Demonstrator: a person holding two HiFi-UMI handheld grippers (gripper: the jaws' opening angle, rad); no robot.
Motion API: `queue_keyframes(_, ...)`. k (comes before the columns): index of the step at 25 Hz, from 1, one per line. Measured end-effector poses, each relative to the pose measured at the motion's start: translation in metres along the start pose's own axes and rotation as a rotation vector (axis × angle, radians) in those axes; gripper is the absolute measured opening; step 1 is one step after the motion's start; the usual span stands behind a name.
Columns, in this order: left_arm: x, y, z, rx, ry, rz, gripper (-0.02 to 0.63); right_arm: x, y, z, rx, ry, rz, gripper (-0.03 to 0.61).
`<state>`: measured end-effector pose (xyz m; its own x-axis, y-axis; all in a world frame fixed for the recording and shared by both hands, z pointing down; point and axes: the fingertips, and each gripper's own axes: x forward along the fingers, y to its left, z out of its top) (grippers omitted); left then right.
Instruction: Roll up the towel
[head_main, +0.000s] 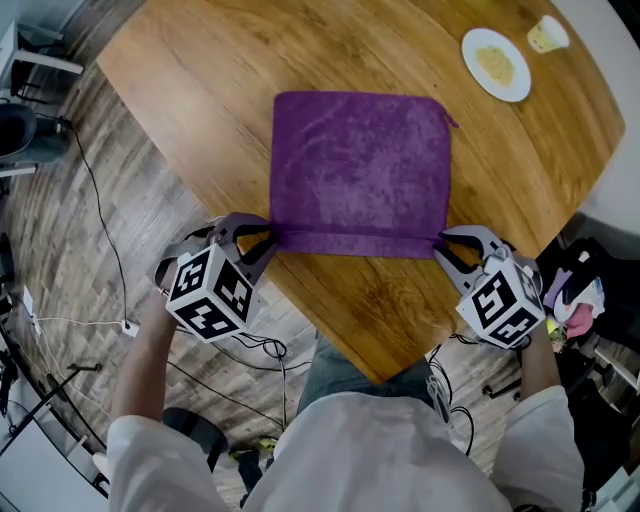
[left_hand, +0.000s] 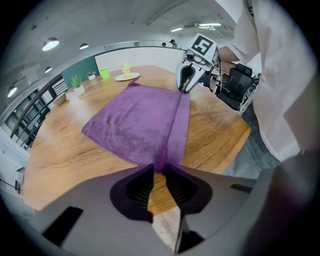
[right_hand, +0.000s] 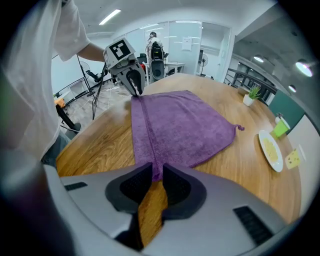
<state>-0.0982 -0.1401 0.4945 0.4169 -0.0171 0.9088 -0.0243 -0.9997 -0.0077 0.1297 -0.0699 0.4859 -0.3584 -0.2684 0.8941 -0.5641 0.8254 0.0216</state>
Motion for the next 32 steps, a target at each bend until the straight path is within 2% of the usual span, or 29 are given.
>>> queue_keyframes(4, -0.013, 0.002, 0.004, -0.023, -0.036, 0.012, 0.114, -0.014, -0.002, 0.007, 0.005, -0.028, -0.025, 0.084)
queue_keyframes(8, -0.026, -0.014, 0.018, 0.074, -0.047, 0.041, 0.112, -0.027, 0.014, 0.014, -0.033, -0.017, -0.010, 0.084)
queue_keyframes(12, -0.015, -0.036, 0.018, 0.144, -0.011, 0.020, 0.097, -0.020, 0.034, 0.010, -0.095, 0.016, 0.012, 0.083)
queue_keyframes(21, 0.004, -0.036, 0.005, 0.149, 0.021, 0.006, 0.081, 0.003, 0.032, -0.004, -0.152, 0.073, -0.001, 0.067)
queue_keyframes(32, 0.008, -0.037, 0.004, 0.165, 0.033, -0.010, 0.080, 0.007, 0.026, -0.005, -0.164, 0.067, -0.017, 0.020)
